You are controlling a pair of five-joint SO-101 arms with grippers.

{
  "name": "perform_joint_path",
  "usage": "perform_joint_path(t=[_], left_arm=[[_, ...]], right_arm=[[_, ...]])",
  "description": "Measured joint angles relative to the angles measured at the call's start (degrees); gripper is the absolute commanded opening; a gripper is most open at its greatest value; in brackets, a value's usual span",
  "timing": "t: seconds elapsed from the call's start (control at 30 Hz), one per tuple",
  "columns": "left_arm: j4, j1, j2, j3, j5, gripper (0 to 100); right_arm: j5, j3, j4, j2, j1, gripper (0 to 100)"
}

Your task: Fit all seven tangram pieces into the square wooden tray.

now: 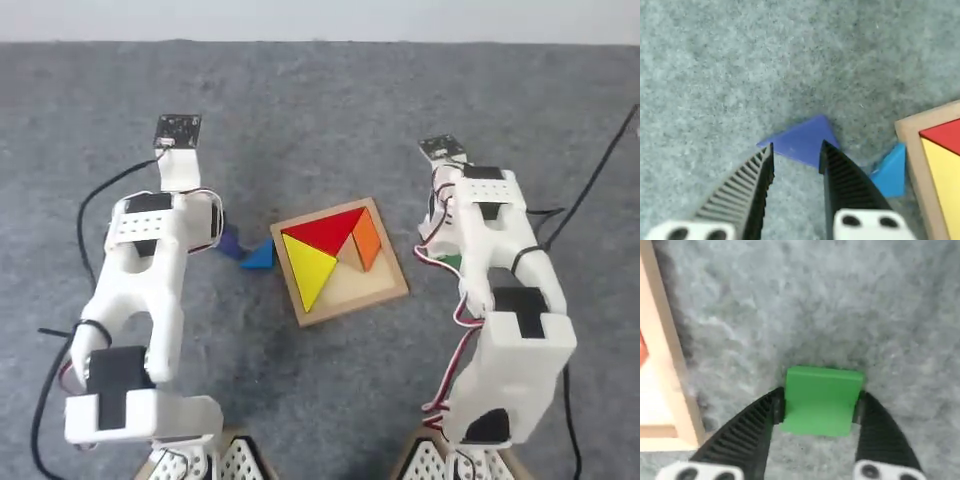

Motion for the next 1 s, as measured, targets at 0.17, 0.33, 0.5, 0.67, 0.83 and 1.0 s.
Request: perform_joint_path(t=[0.17, 0.33, 0.5, 0.67, 0.83, 1.0], left_arm=[[0.0, -0.09, 0.0, 0.0, 0.0, 15], [0.0, -0.09, 0.0, 0.0, 0.0, 15], [0.0, -0.09, 0.0, 0.0, 0.0, 15], [0.0, -0.09, 0.0, 0.0, 0.0, 15], [0.0, -0.09, 0.0, 0.0, 0.0, 15], [0.0, -0.09, 0.0, 0.0, 0.0, 15]], right_arm=[[0.0, -0.79, 0.0, 0.44, 0.09, 3.3], [-0.18, -0.09, -0.09, -0.7, 0.09, 3.3], [-0.18, 1.23, 2.64, -9.67, -1.05, 3.3], [1.49, 5.71, 4.22, -26.46, -9.05, 3.3], [5.45, 11.16, 4.22, -32.26, -23.03, 3.3], [9.76, 11.52, 3.34, -27.08, -32.09, 3.3]])
